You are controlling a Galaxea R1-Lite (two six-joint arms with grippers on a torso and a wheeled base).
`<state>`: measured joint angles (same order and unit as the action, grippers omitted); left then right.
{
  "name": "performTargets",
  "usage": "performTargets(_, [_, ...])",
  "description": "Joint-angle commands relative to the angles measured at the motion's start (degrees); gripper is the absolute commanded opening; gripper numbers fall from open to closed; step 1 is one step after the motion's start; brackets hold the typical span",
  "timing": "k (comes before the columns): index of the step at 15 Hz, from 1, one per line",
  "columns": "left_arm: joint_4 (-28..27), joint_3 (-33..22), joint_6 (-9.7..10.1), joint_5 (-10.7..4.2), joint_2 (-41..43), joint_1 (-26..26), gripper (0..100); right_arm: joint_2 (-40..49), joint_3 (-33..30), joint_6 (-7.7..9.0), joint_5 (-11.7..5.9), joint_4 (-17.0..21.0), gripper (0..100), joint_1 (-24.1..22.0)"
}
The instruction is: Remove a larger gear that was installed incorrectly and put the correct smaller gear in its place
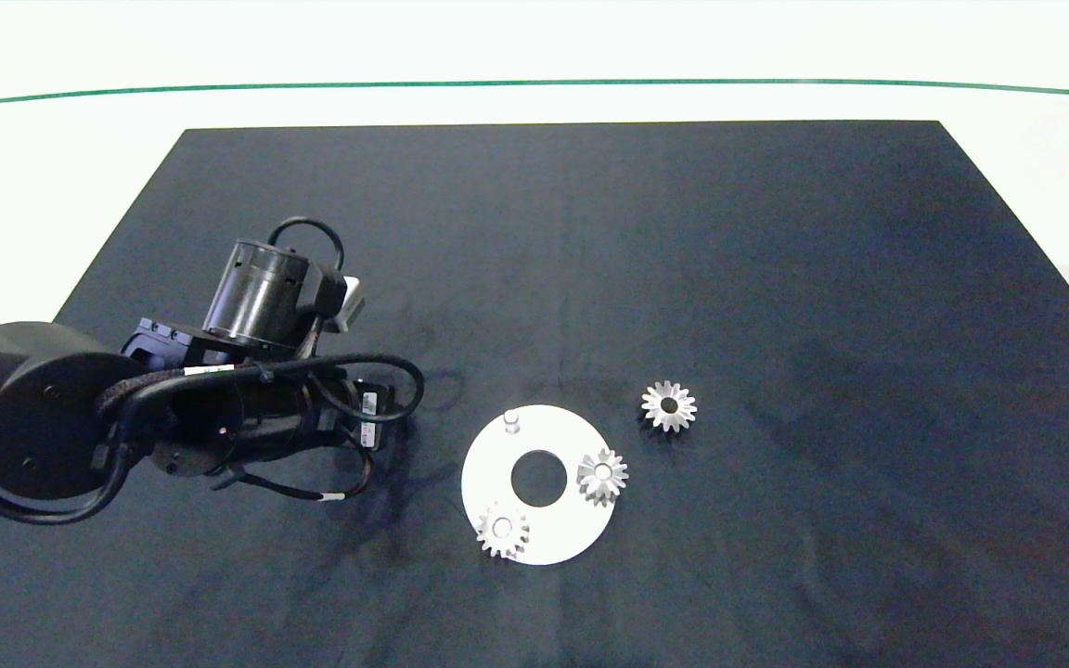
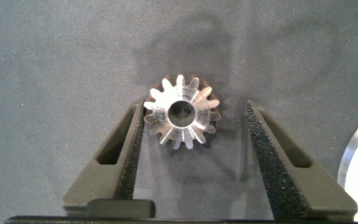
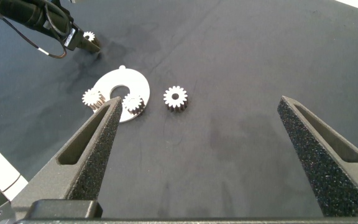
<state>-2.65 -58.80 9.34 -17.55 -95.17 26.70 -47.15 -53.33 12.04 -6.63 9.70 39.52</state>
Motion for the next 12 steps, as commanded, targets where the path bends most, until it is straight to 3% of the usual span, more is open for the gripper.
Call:
performTargets(1, [0.10, 0.17, -0.02, -0.11, 0.16, 0.02, 56, 0.22, -0.02, 0.61, -0.05, 0.05, 100, 0.03])
performTargets(10, [1.68, 0.44, 0.07, -0.46, -0.19, 0.02, 38, -0.04, -0.02, 0.61, 0.04, 0.05, 100, 0.03])
performTargets(12, [1.77, 0.44, 0.07, -1.17, -0.28, 0.02, 35, 0.04, -0.02, 0.70, 0.04, 0.05, 100, 0.03])
